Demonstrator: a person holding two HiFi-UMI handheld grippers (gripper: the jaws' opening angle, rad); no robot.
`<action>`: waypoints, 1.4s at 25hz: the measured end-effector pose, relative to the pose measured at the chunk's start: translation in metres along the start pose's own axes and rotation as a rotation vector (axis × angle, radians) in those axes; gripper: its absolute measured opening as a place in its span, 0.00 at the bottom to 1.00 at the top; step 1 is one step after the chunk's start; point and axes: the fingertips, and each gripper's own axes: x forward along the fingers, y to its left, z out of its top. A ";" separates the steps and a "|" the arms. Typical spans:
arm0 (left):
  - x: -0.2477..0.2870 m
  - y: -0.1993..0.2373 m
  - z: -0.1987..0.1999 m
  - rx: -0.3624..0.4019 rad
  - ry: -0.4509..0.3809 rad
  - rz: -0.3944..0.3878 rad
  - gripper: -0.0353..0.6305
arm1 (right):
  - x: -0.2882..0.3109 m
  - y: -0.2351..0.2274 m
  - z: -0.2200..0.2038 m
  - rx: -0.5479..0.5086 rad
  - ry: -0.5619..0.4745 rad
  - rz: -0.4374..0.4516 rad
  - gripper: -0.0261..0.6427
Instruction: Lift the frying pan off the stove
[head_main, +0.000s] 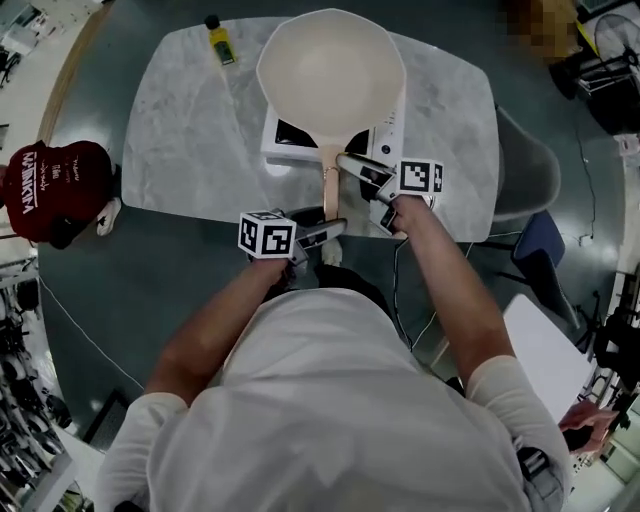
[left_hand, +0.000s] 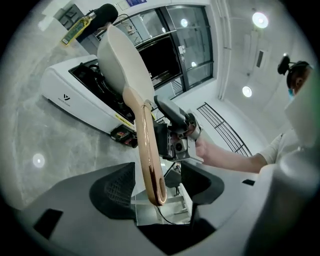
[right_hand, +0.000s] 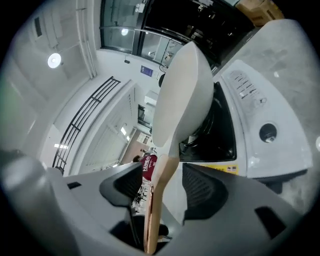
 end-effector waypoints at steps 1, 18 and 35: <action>0.003 0.000 0.001 -0.014 -0.010 0.003 0.47 | 0.005 0.002 0.001 0.011 0.022 0.024 0.42; 0.013 0.024 0.018 -0.105 -0.091 0.046 0.26 | 0.076 -0.010 0.006 0.115 0.185 0.173 0.31; -0.008 -0.014 0.026 -0.045 -0.058 -0.082 0.26 | 0.060 0.018 0.014 0.118 0.034 0.139 0.30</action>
